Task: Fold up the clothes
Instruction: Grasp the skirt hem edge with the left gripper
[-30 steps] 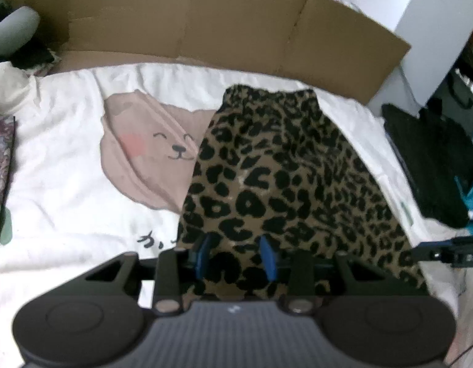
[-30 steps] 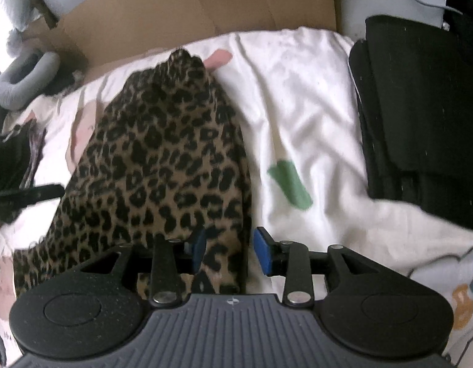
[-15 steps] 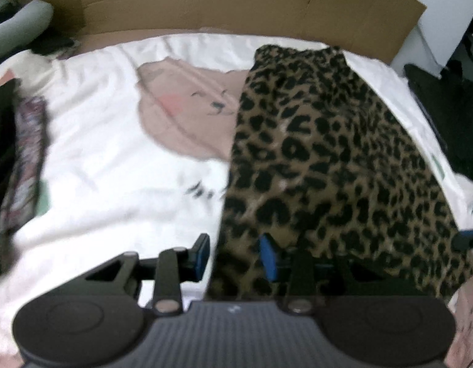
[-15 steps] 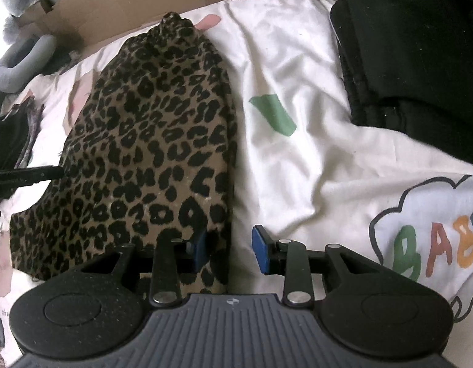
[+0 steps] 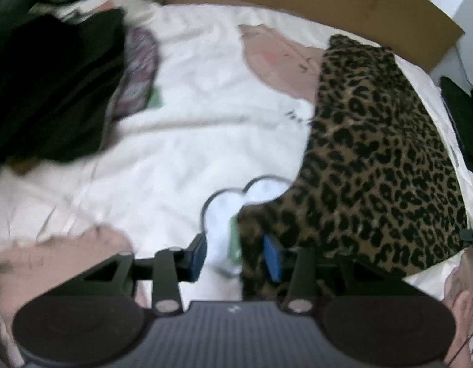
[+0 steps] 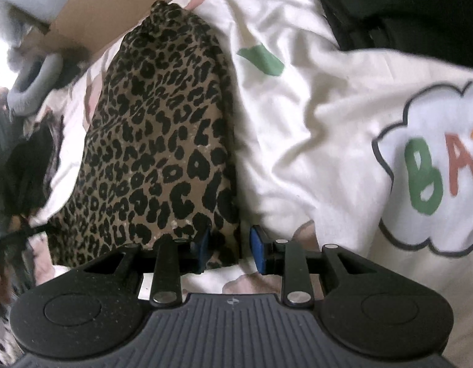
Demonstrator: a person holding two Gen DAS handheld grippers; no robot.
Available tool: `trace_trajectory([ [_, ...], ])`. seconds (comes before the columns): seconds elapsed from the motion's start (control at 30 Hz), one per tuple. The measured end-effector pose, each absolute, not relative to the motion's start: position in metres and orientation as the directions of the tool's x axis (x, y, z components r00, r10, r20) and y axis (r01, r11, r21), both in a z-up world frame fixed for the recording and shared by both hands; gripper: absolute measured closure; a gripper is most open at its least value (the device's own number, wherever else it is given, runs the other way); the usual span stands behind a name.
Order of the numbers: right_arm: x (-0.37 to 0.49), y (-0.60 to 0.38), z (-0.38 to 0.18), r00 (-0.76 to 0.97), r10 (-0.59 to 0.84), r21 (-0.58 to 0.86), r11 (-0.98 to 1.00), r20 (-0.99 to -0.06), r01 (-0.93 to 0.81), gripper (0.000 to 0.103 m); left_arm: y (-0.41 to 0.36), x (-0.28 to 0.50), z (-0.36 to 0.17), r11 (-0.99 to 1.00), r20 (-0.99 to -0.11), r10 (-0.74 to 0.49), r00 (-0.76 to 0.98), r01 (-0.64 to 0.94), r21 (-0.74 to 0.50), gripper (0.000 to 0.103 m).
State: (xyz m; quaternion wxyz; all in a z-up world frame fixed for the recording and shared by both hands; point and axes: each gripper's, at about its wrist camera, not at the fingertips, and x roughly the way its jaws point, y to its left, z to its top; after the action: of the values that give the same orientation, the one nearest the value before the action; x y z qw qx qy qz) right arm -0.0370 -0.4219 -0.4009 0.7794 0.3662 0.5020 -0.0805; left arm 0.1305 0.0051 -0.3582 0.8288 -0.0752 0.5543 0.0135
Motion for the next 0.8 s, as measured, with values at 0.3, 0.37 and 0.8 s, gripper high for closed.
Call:
trace_trajectory([
  [0.3, -0.033, -0.433, -0.412, 0.484, 0.318, 0.553, 0.675, -0.815, 0.488, 0.069, 0.009, 0.115, -0.381, 0.968, -0.915, -0.14, 0.379, -0.141, -0.207, 0.051],
  [0.37, -0.032, -0.434, -0.413, 0.482, 0.325, 0.557, 0.671, -0.814, 0.488, 0.069, 0.013, 0.114, -0.385, 0.952, -0.906, -0.179, 0.384, -0.163, -0.257, 0.049],
  [0.8, -0.028, -0.433, -0.414, 0.474, 0.349, 0.569, 0.672, -0.808, 0.474, 0.085, 0.03, 0.111, -0.392, 0.865, -0.855, -0.324, 0.405, -0.24, -0.441, 0.049],
])
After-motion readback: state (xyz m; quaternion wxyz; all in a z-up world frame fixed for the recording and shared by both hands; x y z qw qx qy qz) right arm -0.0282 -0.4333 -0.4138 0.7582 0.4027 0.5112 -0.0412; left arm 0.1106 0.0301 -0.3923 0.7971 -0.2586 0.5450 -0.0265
